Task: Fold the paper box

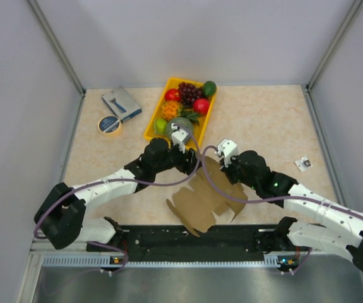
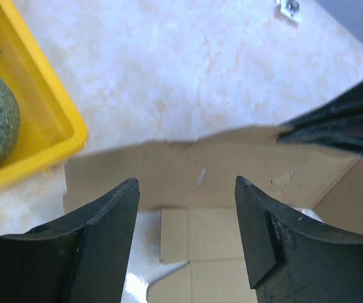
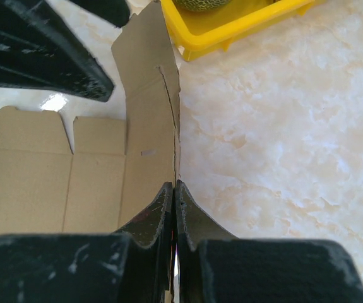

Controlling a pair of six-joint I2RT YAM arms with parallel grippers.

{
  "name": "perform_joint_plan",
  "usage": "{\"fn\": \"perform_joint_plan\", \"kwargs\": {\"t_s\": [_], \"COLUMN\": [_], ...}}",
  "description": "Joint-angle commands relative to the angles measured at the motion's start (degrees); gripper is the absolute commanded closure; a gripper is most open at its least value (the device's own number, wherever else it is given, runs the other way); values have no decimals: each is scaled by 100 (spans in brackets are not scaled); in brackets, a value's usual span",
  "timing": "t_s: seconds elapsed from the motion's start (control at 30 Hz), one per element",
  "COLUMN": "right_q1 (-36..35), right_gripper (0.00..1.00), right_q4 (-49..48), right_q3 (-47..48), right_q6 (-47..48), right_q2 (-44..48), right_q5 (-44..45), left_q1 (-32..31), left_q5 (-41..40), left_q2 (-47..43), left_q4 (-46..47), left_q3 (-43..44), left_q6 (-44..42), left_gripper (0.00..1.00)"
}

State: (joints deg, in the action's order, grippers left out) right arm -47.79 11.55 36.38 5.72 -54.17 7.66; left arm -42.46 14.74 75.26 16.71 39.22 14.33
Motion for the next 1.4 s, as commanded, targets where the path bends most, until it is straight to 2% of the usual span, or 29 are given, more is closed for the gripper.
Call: {"fn": "perform_joint_plan", "kwargs": {"t_s": [0.0, 0.13, 0.23, 0.37, 0.5, 0.6, 0.87, 0.97, 1.0, 1.07, 1.1, 1.13, 1.17, 1.23, 1.3, 1.33, 1.37], "right_q1": [-99, -90, -99, -143, -292, -467, -600, -609, -609, -609, -609, -609, -609, -591, -591, -600, -600], "right_gripper": [100, 100, 100, 100, 100, 100, 100, 98, 95, 73, 61, 41, 34, 22, 17, 5, 3], "right_q4": [-171, -109, -83, -83, -48, 14, -56, -83, -74, 13, 275, 512, 898, 1926, 2411, 2857, 3035], "right_q3": [238, 317, 370, 414, 528, 651, 783, 818, 844, 975, 1054, 1177, 1500, 1862, 2416, 2592, 2863], "right_q6": [184, 193, 167, 44, -62, -106, -299, -404, -431, -797, -1070, -1403, -2198, -2958, -3795, -4032, -4783], "right_q2": [3, -93, -146, -199, -322, -471, -595, -603, -603, -647, -665, -700, -761, -796, -814, -806, -805], "right_q5": [-212, -265, -239, -73, 323, 718, 1281, 1378, 1361, 1326, 1456, 1623, 1886, 1915, 1704, 1643, 1720], "left_q1": [9, 18, 9, 9, -26, -69, -158, -166, -166, -201, -210, -219, -254, -272, -316, -333, -359], "left_q5": [90, 537, 1258, 1242, 1198, 1022, 319, 240, 187, 56, -171, -321, -462, -804, -1069, -1314, -1420], "left_q2": [251, 471, 621, 717, 762, 788, 727, 639, 621, 551, 525, 507, 498, 507, 542, 577, 603], "left_q4": [341, 455, 544, 613, 763, 982, 1589, 1782, 1888, 2273, 2423, 2616, 2853, 3083, 3285, 3330, 3417], "left_q3": [577, 780, 832, 763, 657, 569, 227, 104, -10, -142, -291, -371, -476, -556, -591, -591, -626], "left_q6": [-404, -816, -1045, -1160, -1257, -1231, -1090, -1055, -1037, -967, -958, -949, -923, -905, -905, -897, -879], "left_gripper": [31, 30, 33, 40, 58, 63, 97, 100, 100, 100, 100, 100, 100, 100, 100, 100, 100]}}
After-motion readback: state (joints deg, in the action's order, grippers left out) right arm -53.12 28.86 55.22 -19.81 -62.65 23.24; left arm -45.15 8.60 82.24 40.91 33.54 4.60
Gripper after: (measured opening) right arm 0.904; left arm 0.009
